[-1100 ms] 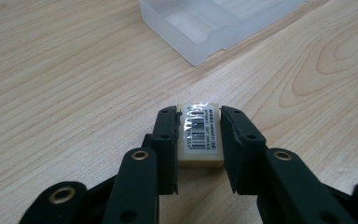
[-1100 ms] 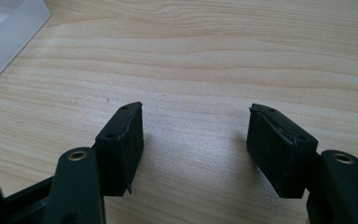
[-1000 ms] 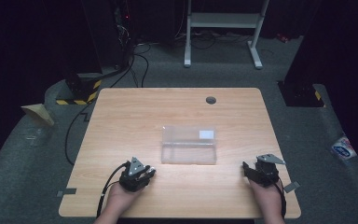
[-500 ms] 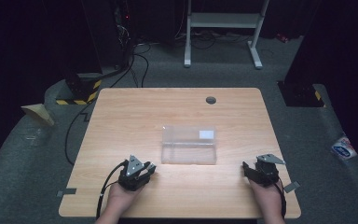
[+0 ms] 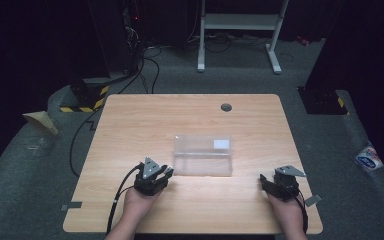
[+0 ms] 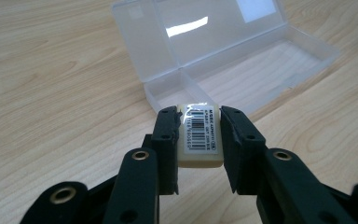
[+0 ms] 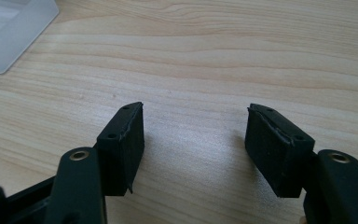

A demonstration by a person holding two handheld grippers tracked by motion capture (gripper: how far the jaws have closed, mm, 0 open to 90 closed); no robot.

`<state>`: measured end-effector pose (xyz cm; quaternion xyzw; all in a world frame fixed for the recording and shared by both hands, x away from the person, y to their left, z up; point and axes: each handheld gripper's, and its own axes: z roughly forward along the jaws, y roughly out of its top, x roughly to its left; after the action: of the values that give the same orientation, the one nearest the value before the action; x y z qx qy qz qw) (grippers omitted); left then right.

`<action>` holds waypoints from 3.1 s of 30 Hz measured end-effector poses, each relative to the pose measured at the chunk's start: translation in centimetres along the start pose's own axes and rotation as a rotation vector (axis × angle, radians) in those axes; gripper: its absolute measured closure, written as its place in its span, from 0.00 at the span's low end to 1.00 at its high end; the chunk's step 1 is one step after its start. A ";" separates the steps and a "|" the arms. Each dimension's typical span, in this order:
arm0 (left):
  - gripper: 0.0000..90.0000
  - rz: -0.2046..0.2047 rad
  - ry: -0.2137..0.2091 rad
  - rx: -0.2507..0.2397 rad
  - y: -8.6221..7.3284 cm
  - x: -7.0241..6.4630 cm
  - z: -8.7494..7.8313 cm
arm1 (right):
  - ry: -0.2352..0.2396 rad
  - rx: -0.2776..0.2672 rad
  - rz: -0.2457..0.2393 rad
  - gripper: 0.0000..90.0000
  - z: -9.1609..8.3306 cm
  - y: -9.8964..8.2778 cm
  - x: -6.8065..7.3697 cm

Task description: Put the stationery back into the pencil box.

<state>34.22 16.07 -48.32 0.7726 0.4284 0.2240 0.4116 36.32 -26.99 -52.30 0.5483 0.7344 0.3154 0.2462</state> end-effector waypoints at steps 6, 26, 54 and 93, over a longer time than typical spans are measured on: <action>0.76 -0.021 0.006 0.011 0.9 0.0 1.2 | 0.006 0.000 -0.004 0.42 0.0 0.0 0.0; 0.76 -0.091 0.001 0.011 2.4 -0.1 3.1 | 0.005 -0.001 -0.008 0.42 0.0 0.0 0.0; 0.76 -0.109 0.039 0.093 2.9 0.2 6.8 | 0.005 -0.001 -0.008 0.42 0.1 0.1 0.0; 0.58 -0.121 0.007 0.045 2.9 1.1 6.3 | 0.007 0.000 -0.013 0.42 0.1 0.1 0.0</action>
<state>40.62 13.36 -49.51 0.7534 0.4807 0.1918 0.4055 36.48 -26.93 -52.28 0.5423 0.7389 0.3156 0.2455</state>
